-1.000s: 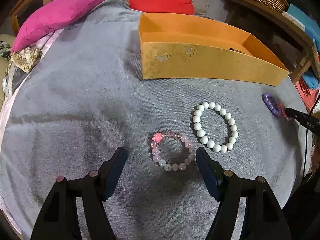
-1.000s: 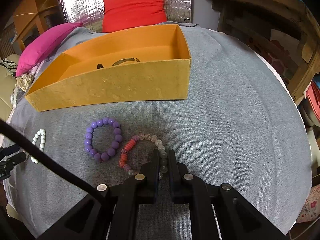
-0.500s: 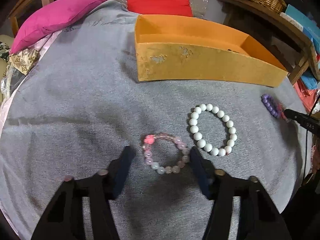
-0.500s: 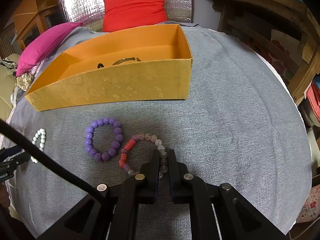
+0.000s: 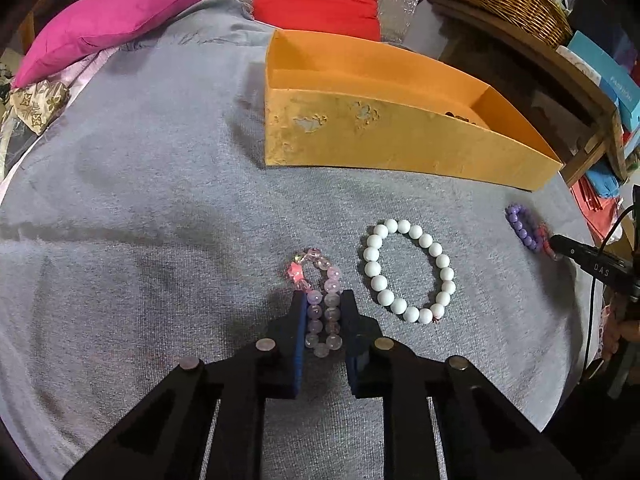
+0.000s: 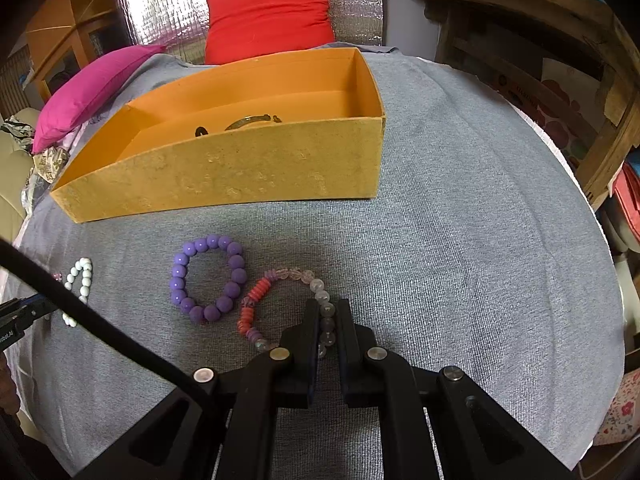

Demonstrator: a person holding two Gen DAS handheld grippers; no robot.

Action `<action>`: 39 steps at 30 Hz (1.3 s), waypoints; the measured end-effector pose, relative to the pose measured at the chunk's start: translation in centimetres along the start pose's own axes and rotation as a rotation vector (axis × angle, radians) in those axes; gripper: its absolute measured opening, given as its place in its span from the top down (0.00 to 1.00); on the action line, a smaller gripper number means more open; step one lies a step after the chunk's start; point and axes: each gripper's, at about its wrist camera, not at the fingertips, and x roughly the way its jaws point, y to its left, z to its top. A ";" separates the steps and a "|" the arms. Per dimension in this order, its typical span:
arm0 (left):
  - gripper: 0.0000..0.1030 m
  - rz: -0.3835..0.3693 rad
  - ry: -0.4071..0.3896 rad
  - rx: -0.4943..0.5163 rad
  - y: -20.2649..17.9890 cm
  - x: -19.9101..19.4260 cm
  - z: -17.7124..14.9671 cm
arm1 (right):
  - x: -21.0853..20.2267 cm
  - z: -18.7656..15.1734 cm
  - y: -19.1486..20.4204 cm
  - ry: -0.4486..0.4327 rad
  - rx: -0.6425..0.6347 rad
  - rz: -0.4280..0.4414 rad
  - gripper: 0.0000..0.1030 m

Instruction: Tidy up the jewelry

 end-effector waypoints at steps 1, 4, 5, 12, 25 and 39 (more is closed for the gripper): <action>0.85 0.000 0.000 -0.001 0.0 0.0 0.0 | 0.0 0.0 0.0 0.000 0.000 0.000 0.91; 0.85 0.004 -0.003 -0.005 -0.2 0.1 0.2 | 0.0 0.0 -0.1 0.000 0.003 0.009 0.91; 0.85 0.005 -0.004 -0.006 -0.3 0.2 0.3 | -0.1 0.0 -0.1 0.000 0.004 0.012 0.91; 0.85 0.012 -0.015 0.000 -1.4 0.7 1.1 | -0.5 0.2 -0.5 -0.008 0.023 0.038 0.91; 0.85 0.038 -0.060 -0.011 -2.3 0.4 2.1 | -2.5 0.6 -1.5 -0.086 0.060 0.104 0.91; 0.85 0.157 -0.153 0.014 -3.7 -0.6 3.4 | -5.3 1.2 -1.4 -0.218 0.084 0.141 0.91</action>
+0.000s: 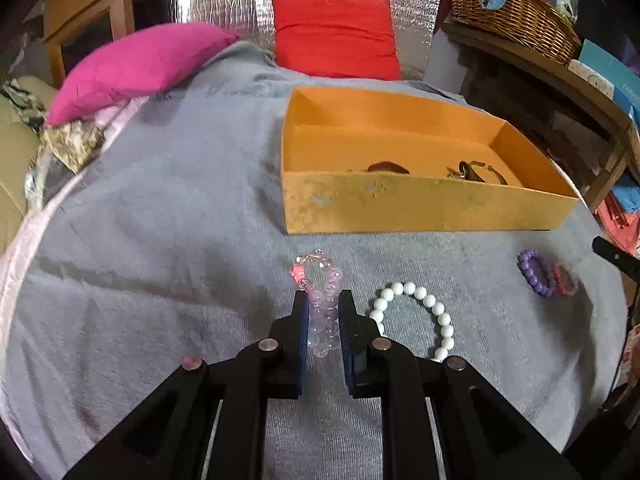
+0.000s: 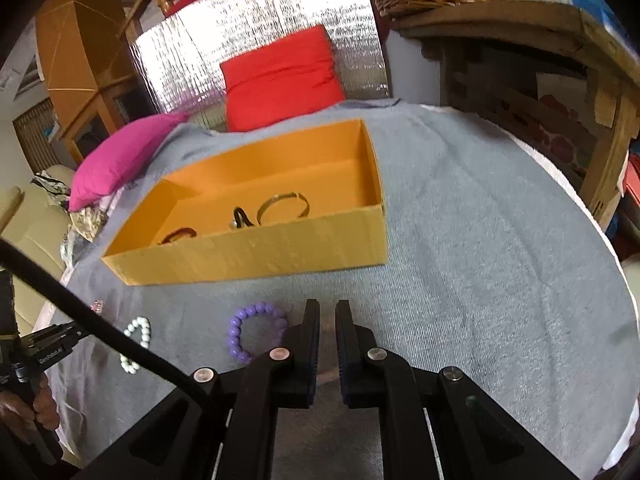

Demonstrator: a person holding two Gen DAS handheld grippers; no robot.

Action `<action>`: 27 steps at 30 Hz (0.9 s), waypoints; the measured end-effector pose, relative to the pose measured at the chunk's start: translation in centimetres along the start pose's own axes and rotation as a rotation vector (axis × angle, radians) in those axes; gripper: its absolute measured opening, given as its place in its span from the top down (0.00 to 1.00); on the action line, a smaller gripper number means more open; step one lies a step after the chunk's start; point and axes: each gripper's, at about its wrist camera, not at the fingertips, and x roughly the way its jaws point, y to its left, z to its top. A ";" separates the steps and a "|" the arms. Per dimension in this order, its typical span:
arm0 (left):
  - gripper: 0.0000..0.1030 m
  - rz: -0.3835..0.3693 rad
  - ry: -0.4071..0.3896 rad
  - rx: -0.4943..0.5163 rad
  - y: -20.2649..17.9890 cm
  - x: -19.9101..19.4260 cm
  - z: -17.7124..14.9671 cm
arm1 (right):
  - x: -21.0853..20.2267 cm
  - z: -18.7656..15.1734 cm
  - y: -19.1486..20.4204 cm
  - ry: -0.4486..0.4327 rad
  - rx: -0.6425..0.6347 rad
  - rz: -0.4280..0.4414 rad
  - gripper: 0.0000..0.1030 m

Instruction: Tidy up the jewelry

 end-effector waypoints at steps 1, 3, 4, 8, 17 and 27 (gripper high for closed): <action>0.85 0.000 -0.003 0.001 0.0 -0.2 0.0 | -0.2 0.1 0.2 -0.008 -0.003 0.002 0.91; 0.85 -0.003 -0.005 0.000 0.1 -0.4 0.1 | -0.2 0.1 0.3 -0.011 -0.006 0.004 0.91; 0.85 -0.003 -0.004 0.000 0.0 -0.3 0.1 | -0.1 0.1 0.3 -0.009 -0.006 0.006 0.91; 0.85 0.005 0.003 0.001 0.1 -0.3 0.0 | 0.3 0.3 -0.3 0.019 -0.002 -0.002 0.91; 0.85 0.022 0.019 0.005 0.4 -0.1 -0.3 | 3.2 -0.8 -1.9 0.198 0.005 -0.067 0.41; 0.85 0.033 0.010 0.005 0.5 -0.5 -0.3 | 5.0 -1.9 0.8 0.189 -0.187 -0.167 0.89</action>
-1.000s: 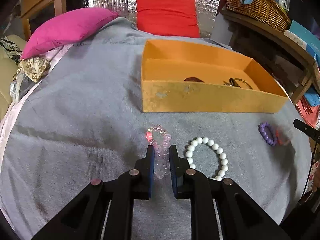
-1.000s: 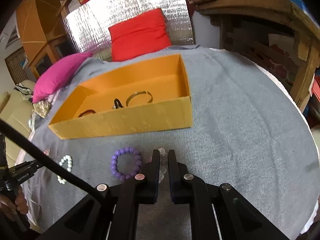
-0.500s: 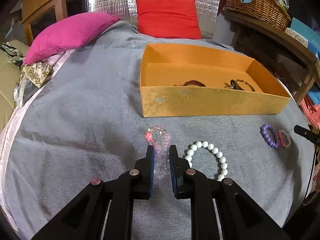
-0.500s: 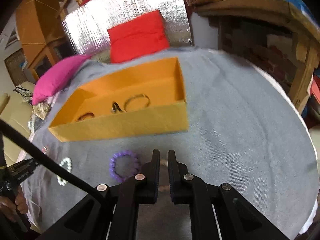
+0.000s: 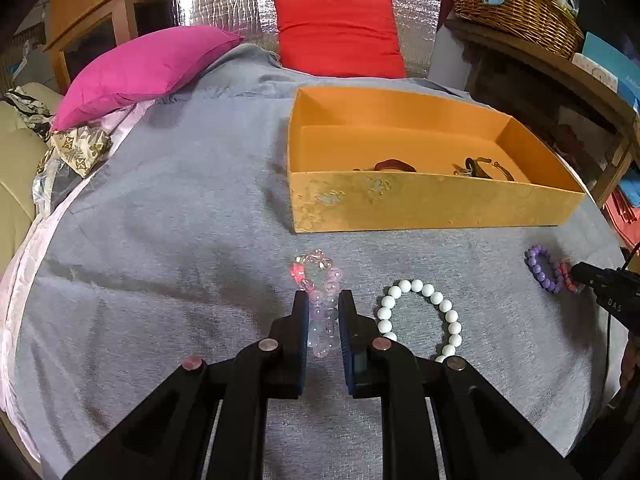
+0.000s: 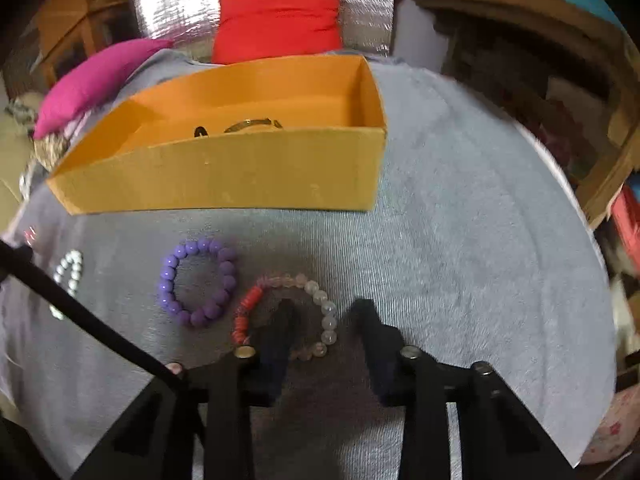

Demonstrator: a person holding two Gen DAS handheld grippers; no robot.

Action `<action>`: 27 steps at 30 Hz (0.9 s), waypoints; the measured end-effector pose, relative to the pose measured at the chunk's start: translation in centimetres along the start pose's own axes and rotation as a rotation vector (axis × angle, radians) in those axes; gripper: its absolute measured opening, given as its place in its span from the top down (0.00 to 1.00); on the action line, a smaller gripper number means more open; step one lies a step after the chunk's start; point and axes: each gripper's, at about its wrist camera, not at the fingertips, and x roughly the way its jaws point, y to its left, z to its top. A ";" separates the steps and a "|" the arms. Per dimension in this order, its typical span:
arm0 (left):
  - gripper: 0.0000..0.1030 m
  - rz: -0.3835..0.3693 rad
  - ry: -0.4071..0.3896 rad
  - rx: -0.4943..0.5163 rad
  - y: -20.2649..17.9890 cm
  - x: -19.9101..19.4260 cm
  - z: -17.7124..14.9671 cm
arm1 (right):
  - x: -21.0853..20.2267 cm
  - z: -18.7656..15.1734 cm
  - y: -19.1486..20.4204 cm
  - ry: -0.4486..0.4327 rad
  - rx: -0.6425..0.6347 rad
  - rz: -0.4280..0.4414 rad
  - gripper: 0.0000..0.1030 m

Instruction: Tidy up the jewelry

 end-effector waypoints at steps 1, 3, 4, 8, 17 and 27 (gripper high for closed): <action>0.85 0.002 -0.001 -0.002 0.1 0.0 0.0 | 0.0 -0.1 0.1 -0.001 -0.001 0.000 0.92; 0.85 0.008 -0.008 -0.003 0.1 -0.1 0.0 | -0.2 -0.1 0.2 -0.014 0.001 -0.011 0.92; 0.85 0.008 -0.014 -0.003 0.1 -0.2 0.1 | -0.4 -0.1 0.2 -0.023 0.006 -0.013 0.92; 0.85 0.010 -0.037 0.002 -0.1 -0.6 0.2 | -2.2 0.5 -0.9 -0.108 0.059 -0.003 0.92; 0.85 0.014 -0.061 0.007 -0.6 -1.0 0.6 | -5.6 1.5 -2.9 -0.269 0.181 0.087 0.92; 0.85 0.007 -0.088 0.021 -1.8 -1.8 1.0 | -6.2 1.9 -3.7 -0.305 0.250 0.207 0.92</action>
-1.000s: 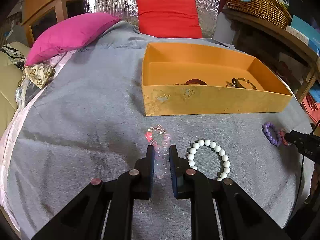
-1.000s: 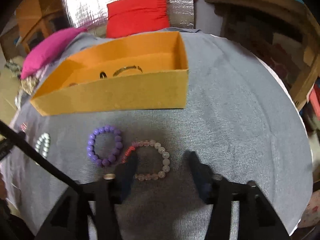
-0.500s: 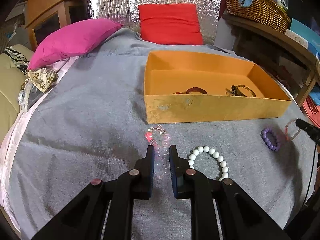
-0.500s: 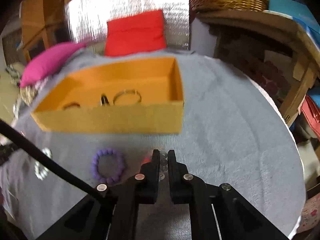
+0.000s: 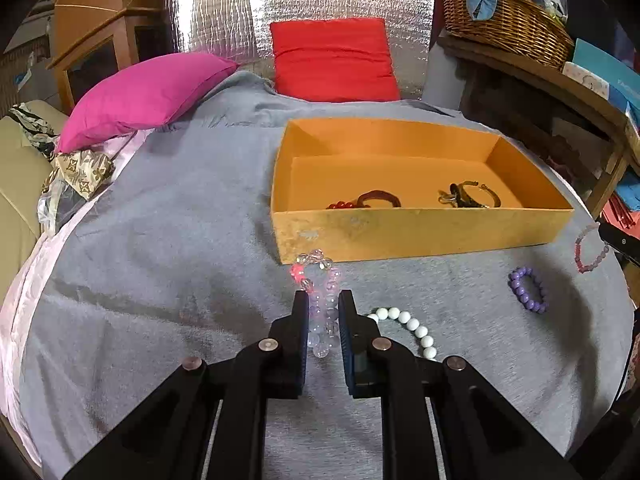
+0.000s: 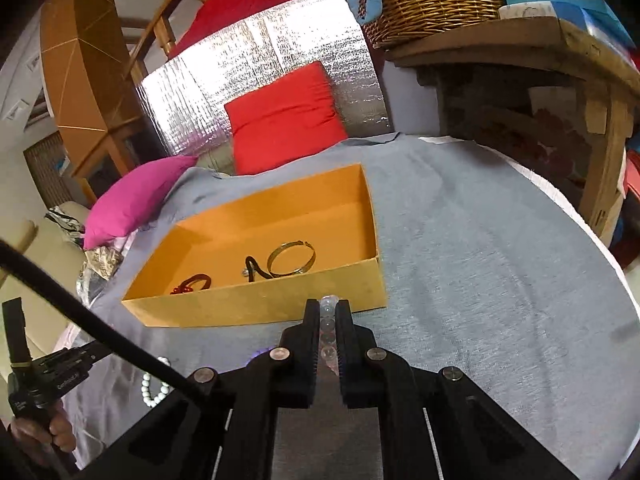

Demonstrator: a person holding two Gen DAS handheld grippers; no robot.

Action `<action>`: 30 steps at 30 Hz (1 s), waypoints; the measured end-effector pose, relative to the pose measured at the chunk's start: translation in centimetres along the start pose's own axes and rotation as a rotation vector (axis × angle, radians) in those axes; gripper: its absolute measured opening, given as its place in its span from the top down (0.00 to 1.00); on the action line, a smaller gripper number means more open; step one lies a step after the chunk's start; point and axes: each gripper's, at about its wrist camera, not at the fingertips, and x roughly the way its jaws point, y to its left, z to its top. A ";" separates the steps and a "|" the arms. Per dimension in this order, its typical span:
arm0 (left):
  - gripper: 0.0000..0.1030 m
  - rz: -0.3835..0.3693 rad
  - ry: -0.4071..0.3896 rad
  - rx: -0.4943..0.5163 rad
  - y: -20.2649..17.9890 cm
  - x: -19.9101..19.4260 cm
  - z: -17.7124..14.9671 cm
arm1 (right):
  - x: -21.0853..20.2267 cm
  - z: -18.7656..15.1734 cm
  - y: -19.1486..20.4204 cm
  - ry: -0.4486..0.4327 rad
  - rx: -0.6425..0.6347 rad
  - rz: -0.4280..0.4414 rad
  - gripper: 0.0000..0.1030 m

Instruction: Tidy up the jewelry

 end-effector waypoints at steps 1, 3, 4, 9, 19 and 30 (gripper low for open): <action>0.85 0.000 -0.004 0.001 -0.2 -0.1 0.1 | -0.1 0.0 0.0 -0.004 0.000 0.002 0.92; 0.85 0.000 -0.009 0.001 -0.4 -0.2 0.3 | -0.5 -0.2 0.1 -0.012 -0.002 0.005 0.92; 0.85 -0.002 -0.011 0.000 -0.6 -0.3 0.4 | -0.6 -0.2 0.2 -0.017 -0.003 0.006 0.92; 0.85 0.010 -0.032 0.010 -1.4 -0.5 1.1 | -0.8 -0.1 0.7 -0.028 -0.009 0.018 0.92; 0.85 0.032 -0.055 0.019 -2.0 -0.7 1.7 | -0.7 0.1 2.1 -0.044 -0.016 0.042 0.92; 0.85 0.046 -0.068 0.017 -1.9 -0.8 2.0 | -0.1 0.5 4.4 -0.059 -0.030 0.067 0.92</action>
